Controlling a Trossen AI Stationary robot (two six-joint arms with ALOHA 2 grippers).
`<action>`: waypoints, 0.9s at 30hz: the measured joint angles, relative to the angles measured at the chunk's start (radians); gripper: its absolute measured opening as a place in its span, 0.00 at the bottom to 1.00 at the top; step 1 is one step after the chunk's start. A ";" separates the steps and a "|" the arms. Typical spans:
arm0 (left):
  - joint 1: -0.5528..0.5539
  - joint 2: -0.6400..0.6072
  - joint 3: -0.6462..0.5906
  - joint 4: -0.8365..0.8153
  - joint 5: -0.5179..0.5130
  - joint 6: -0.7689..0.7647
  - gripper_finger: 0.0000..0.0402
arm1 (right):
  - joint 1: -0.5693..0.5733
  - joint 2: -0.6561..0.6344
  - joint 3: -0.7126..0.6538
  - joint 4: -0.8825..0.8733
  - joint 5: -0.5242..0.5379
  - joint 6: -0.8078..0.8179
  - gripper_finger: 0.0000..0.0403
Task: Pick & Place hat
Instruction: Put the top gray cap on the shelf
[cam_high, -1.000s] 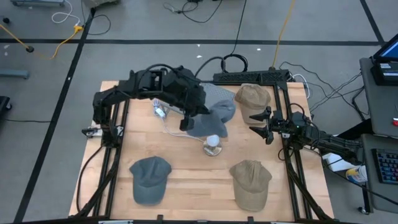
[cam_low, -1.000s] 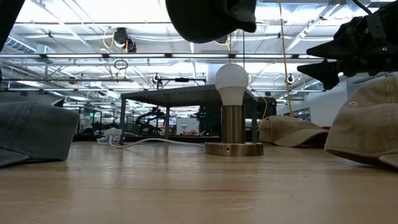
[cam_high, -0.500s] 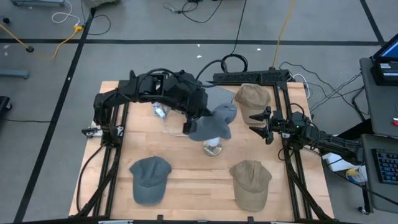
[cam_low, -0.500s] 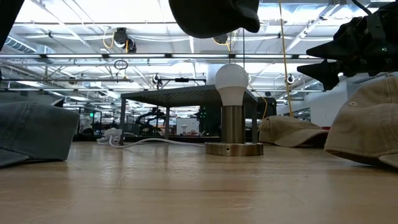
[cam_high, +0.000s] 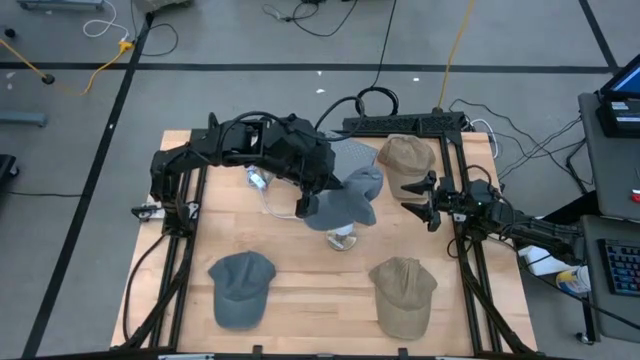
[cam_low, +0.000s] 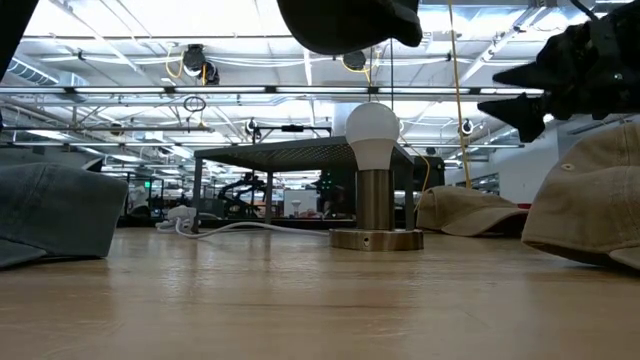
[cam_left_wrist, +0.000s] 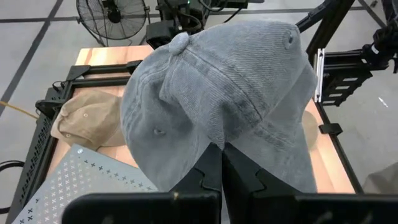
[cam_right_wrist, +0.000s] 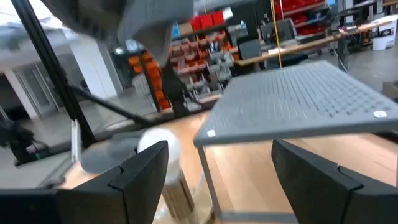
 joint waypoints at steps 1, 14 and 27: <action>0.000 0.000 0.000 0.000 -0.002 0.000 0.00 | 0.001 0.000 0.000 0.025 0.000 0.030 0.69; 0.011 0.000 0.000 -0.001 -0.024 0.010 0.00 | 0.002 0.037 0.152 0.201 -0.081 0.014 0.69; 0.034 0.000 0.000 -0.011 0.064 0.066 0.00 | 0.002 0.416 0.710 -0.213 -0.155 -0.252 0.69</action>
